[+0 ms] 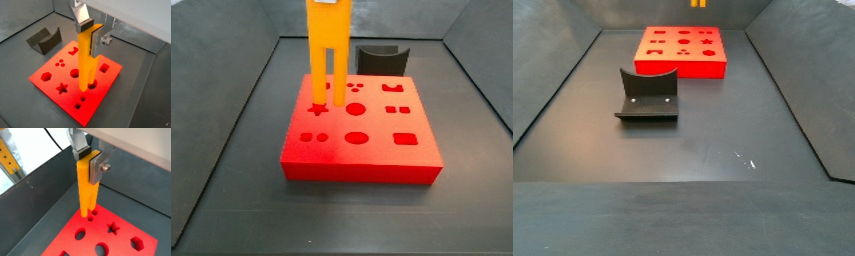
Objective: Insert the square-circle object.
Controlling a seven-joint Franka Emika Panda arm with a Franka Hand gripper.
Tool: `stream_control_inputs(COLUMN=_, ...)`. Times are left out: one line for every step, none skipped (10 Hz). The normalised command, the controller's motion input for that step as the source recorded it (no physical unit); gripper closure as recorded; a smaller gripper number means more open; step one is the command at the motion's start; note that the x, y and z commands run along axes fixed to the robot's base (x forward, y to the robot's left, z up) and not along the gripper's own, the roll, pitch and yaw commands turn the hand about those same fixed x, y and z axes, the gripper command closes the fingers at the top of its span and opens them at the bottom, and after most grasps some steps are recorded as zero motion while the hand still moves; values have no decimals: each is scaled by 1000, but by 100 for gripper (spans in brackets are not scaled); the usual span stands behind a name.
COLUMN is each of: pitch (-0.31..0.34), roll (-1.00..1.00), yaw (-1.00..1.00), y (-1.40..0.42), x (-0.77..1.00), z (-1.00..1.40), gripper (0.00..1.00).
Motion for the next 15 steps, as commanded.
stream_control_inputs(pitch=0, roll=30, yaw=0, y=0, x=0, z=-229, gripper=100)
stream_control_inputs(pitch=-47, roll=0, yaw=103, y=0, x=0, z=-414, gripper=100)
stream_control_inputs(pitch=-11, roll=0, yaw=403, y=0, x=54, z=-254, gripper=100)
stream_control_inputs(pitch=-9, roll=0, yaw=500, y=17, x=77, z=-154, gripper=100)
stream_control_inputs(pitch=-7, roll=0, yaw=431, y=43, x=0, z=-60, gripper=100)
stream_control_inputs(pitch=-17, roll=0, yaw=71, y=34, x=-134, z=-46, gripper=100)
stream_control_inputs(pitch=-34, roll=17, yaw=0, y=14, x=-57, z=-174, gripper=100)
stream_control_inputs(pitch=-71, roll=73, yaw=-31, y=0, x=-6, z=-300, gripper=100)
stream_control_inputs(pitch=-97, roll=59, yaw=-63, y=0, x=-29, z=-334, gripper=100)
stream_control_inputs(pitch=-107, roll=0, yaw=0, y=0, x=-57, z=-289, gripper=100)
stream_control_inputs(pitch=-101, roll=0, yaw=0, y=0, x=-29, z=-269, gripper=100)
stream_control_inputs(pitch=-44, roll=60, yaw=6, y=0, x=-109, z=-189, gripper=100)
stream_control_inputs(pitch=-44, roll=67, yaw=0, y=0, x=-171, z=-180, gripper=100)
stream_control_inputs(pitch=-74, roll=41, yaw=0, y=0, x=-103, z=-200, gripper=100)
stream_control_inputs(pitch=-60, roll=24, yaw=71, y=0, x=-14, z=-157, gripper=100)
